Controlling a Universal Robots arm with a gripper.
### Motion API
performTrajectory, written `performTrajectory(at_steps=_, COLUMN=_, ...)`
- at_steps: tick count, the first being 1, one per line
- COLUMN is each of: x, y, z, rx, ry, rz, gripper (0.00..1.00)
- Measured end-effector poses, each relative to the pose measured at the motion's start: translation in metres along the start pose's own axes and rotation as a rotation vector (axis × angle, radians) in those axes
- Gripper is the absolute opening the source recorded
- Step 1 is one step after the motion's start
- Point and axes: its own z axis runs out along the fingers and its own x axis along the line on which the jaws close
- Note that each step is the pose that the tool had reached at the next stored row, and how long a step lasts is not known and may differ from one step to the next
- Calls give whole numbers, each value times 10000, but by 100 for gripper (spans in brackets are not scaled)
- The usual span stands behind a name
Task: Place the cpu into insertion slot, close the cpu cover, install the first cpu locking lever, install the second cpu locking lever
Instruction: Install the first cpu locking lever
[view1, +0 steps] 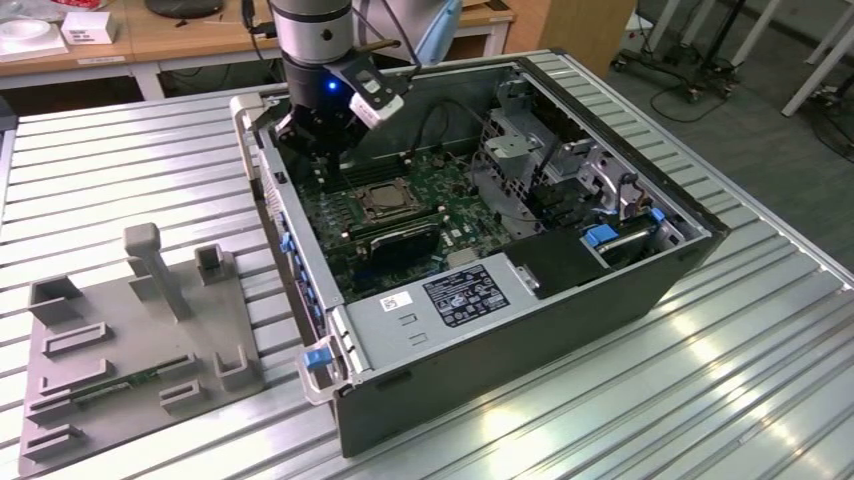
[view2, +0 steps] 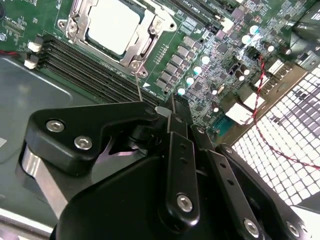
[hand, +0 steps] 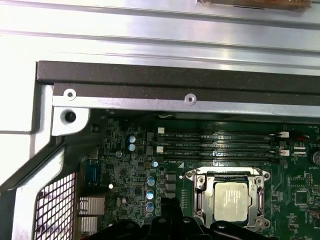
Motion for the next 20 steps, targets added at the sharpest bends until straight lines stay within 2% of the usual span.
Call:
performTrajectory(at_steps=3, x=0, y=0, z=0, rx=-3, ry=0, rz=0, gripper=11)
performTrajectory(at_steps=4, x=1, y=-1, z=0, rx=-34, ry=0, rz=1, gripper=11)
performTrajectory(at_steps=6, x=5, y=0, z=0, rx=-175, ry=-7, rz=11, gripper=11)
performTrajectory(at_steps=8, x=10, y=0, z=-1, rx=-220, ry=-12, rz=14, gripper=11)
performTrajectory(at_steps=10, x=12, y=0, z=-1, rx=-228, ry=-13, rz=14, gripper=11)
performTrajectory(at_steps=11, x=14, y=0, z=0, rx=-281, ry=-16, rz=17, gripper=11)
performTrajectory(at_steps=12, x=15, y=0, z=1, rx=-373, ry=-19, rz=26, gripper=11)
performTrajectory(at_steps=17, x=21, y=0, z=5, rx=-914, ry=-33, rz=63, gripper=11)
performTrajectory(at_steps=20, x=27, y=0, z=6, rx=-934, ry=-36, rz=66, gripper=11)
